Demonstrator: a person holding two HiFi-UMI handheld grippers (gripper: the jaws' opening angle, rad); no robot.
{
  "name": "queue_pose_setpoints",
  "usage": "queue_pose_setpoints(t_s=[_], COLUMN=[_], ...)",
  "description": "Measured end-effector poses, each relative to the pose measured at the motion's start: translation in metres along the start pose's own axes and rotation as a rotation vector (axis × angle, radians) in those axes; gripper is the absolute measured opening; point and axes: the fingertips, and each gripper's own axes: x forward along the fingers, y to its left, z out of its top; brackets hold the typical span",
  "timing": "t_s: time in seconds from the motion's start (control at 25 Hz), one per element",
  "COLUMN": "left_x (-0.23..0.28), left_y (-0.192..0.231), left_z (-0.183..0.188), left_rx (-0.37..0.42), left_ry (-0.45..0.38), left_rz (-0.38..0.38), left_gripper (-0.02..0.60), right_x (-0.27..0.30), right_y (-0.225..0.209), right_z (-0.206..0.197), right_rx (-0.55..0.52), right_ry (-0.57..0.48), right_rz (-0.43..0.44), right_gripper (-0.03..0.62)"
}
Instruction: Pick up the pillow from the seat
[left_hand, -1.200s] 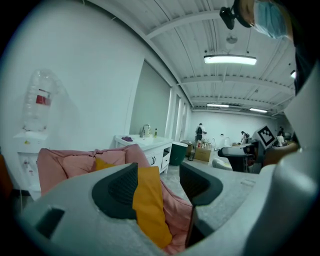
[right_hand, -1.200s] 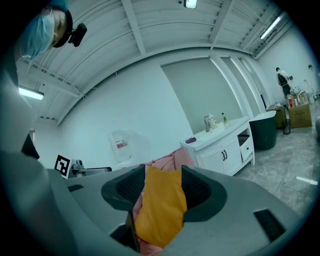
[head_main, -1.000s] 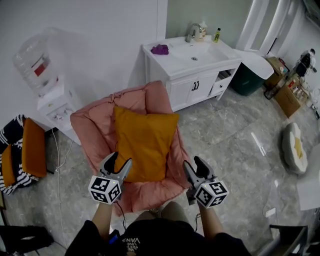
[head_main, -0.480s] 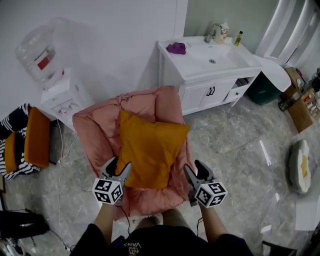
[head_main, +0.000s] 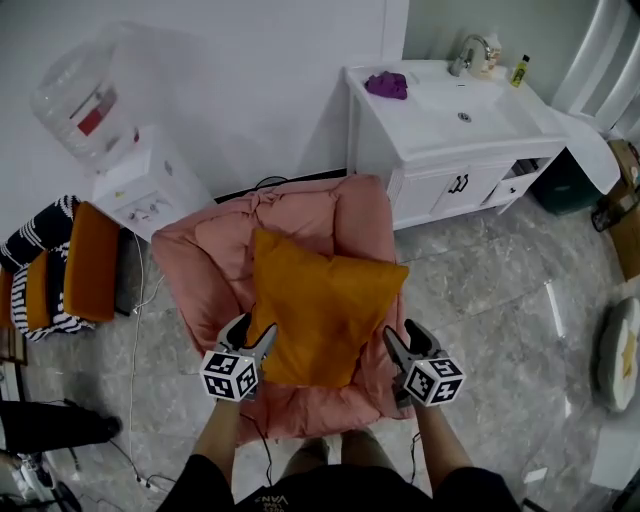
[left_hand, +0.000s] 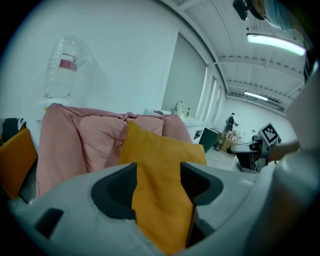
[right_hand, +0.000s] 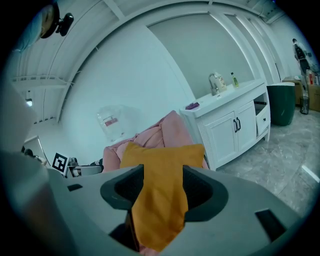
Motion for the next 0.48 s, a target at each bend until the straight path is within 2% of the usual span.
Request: queue_pose_setpoints(t_s=[0.16,0.48], left_x=[0.022,0.069], left_y=[0.019,0.046], left_z=[-0.005,-0.006], left_rx=[0.004,-0.014], left_ry=[0.059,0.107], left_rz=[-0.003,-0.011], left_gripper=[0.287,0.331], right_x=[0.031,0.079], right_y=[-0.015,-0.042], right_z=[-0.007,-0.024], right_rx=[0.005,0.037], right_ry=[0.049,0.135], right_rz=[0.015,0.033], right_gripper=[0.245,0.282])
